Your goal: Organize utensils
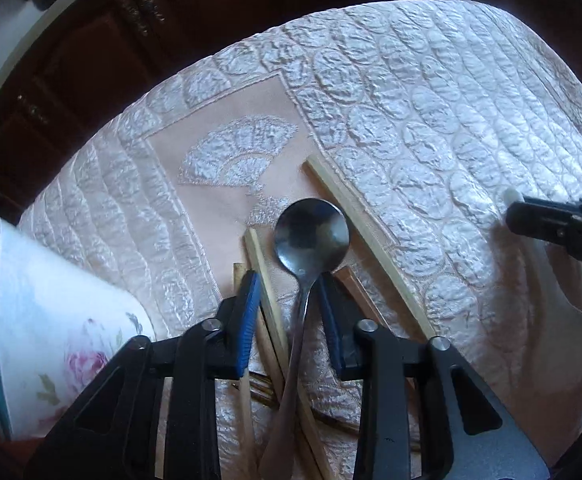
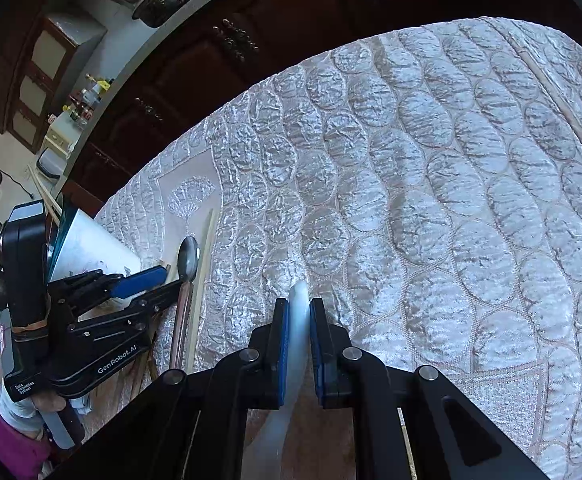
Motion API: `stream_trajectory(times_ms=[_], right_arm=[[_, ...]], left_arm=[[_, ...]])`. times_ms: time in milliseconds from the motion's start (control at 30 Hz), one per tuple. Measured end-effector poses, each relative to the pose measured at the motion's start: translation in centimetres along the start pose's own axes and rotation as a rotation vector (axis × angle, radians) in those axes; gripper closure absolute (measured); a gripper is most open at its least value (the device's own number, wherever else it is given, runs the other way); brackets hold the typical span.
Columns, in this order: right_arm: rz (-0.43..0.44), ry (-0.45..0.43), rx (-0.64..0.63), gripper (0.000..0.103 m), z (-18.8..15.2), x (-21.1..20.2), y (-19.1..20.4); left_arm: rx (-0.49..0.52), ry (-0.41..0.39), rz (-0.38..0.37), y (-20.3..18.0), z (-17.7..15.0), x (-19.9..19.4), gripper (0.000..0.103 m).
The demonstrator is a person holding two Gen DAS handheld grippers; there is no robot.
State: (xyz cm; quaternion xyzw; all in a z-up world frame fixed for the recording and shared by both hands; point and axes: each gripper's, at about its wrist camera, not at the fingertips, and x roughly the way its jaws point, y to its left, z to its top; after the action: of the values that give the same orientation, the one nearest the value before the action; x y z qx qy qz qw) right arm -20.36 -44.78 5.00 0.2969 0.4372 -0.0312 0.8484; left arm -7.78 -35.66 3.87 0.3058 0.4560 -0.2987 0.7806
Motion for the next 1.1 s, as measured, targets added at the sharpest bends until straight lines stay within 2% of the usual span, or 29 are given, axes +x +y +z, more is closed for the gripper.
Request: stream_trajectory(times_ms=[33, 67, 100, 167, 367, 667, 733, 767, 867, 1000, 1067, 1100], right_arm=[[0.001, -0.001, -0.003, 0.094, 0.0, -0.1, 0.1], [0.002, -0.004, -0.005, 0.094, 0.0, -0.2, 0.3], [0.005, -0.009, -0.007, 0.094, 0.1, -0.4, 0.4], [0.013, -0.024, -0.008, 0.094, 0.4, -0.9, 0.6], [0.027, -0.065, -0.015, 0.096, 0.9, -2.9, 1.2], [0.037, -0.097, -0.058, 0.096, 0.5, -5.2, 3.3], [0.036, -0.102, -0.073, 0.096, 0.5, -5.5, 3.8], [0.030, -0.101, -0.074, 0.096, 0.6, -5.6, 3.9], [0.030, -0.100, -0.070, 0.096, 0.5, -5.7, 4.0], [0.029, -0.091, -0.076, 0.096, 0.2, -5.5, 4.6], [0.030, -0.085, -0.077, 0.096, 0.0, -5.4, 4.5], [0.032, -0.082, -0.075, 0.096, -0.1, -5.3, 4.4]], left_arm=[[0.006, -0.004, 0.006, -0.4, 0.2, -0.2, 0.091], [0.001, -0.013, 0.007, -0.2, 0.3, -0.4, 0.100], [-0.021, -0.018, -0.020, -0.3, 0.2, -0.7, 0.100], [-0.110, -0.019, -0.134, 1.1, 0.1, -1.4, 0.100], [-0.239, -0.093, -0.279, 3.5, -1.0, -4.8, 0.100], [-0.319, -0.218, -0.394, 5.9, -4.3, -10.3, 0.103], [-0.317, -0.234, -0.404, 5.9, -5.1, -11.3, 0.103], [-0.312, -0.234, -0.386, 5.9, -5.2, -11.5, 0.103], [-0.327, -0.210, -0.388, 5.9, -5.6, -10.9, 0.103], [-0.303, -0.196, -0.336, 5.0, -5.8, -9.9, 0.103], [-0.263, -0.170, -0.295, 3.9, -5.4, -8.6, 0.099], [-0.248, -0.151, -0.289, 3.4, -5.1, -7.8, 0.094]])
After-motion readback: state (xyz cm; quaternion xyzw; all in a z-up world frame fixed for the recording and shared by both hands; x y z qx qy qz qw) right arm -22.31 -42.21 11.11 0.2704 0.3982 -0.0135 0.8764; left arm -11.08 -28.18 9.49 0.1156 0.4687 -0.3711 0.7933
